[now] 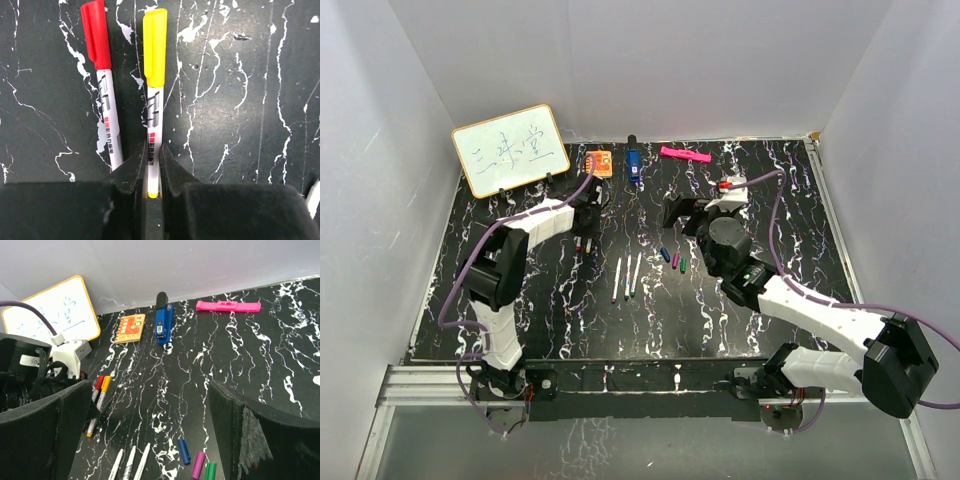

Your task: Insert the pens into the pen caps

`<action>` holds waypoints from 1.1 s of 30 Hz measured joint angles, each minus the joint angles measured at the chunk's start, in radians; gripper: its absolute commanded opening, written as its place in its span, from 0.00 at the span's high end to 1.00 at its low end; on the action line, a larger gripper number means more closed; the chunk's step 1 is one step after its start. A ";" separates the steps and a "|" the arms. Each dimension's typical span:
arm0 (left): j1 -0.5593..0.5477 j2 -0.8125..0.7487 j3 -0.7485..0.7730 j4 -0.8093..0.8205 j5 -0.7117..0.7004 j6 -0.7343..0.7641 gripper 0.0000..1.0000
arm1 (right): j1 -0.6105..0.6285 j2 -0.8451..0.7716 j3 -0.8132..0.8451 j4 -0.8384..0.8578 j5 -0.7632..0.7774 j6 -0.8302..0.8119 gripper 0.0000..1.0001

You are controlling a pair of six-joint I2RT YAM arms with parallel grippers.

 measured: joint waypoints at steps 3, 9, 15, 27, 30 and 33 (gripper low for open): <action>0.006 0.013 0.010 -0.018 0.002 -0.006 1.00 | -0.005 -0.002 -0.021 0.007 0.006 0.023 0.02; 0.011 0.031 0.035 -0.039 0.008 -0.012 0.96 | -0.051 0.006 -0.021 0.001 -0.024 0.103 0.02; 0.012 0.041 0.042 -0.048 0.019 -0.021 0.90 | -0.075 0.044 -0.010 -0.042 -0.034 0.149 0.02; 0.016 0.043 0.082 -0.063 0.032 -0.029 0.73 | -0.081 0.041 -0.010 -0.057 -0.009 0.169 0.02; 0.016 0.043 0.111 -0.073 0.031 -0.028 0.69 | -0.088 0.046 -0.010 -0.058 -0.011 0.169 0.02; 0.017 0.043 0.141 -0.078 0.030 -0.025 0.66 | -0.094 0.050 -0.010 -0.061 -0.016 0.169 0.02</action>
